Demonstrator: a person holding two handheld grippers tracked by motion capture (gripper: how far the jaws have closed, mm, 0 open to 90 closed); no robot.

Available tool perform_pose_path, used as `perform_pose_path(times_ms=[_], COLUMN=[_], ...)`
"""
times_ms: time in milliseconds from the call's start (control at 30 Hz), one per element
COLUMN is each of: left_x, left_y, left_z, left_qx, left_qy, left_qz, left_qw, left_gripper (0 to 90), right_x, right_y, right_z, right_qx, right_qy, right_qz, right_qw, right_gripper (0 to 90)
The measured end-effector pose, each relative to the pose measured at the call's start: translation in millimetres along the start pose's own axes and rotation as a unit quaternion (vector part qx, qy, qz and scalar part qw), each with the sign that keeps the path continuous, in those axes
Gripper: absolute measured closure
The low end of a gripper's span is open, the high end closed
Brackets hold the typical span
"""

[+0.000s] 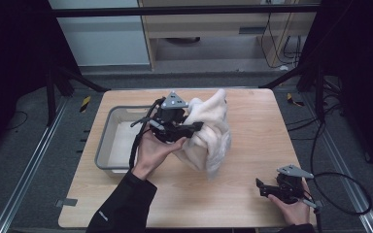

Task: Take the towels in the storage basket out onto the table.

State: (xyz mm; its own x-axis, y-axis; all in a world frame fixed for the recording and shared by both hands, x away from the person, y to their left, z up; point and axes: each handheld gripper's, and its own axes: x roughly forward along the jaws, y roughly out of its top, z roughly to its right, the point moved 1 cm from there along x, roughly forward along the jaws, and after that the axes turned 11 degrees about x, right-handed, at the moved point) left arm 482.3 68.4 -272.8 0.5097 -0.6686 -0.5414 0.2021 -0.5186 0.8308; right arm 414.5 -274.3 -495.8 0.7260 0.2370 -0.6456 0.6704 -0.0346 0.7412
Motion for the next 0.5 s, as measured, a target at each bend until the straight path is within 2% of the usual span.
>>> perform_pose_path(times_ms=[500], left_x=[45.9], left_y=[-6.6], left_z=[10.1], left_qx=[0.003], left_qy=[-0.019], left_qz=[-0.022], left_qw=[0.9996], left_gripper=[66.5], right_x=[-0.8], right_y=[-0.1], right_z=[0.5], right_qx=[-0.002], right_qy=[0.001], right_qz=[0.001], right_qw=[1.0], right_gripper=[5.7])
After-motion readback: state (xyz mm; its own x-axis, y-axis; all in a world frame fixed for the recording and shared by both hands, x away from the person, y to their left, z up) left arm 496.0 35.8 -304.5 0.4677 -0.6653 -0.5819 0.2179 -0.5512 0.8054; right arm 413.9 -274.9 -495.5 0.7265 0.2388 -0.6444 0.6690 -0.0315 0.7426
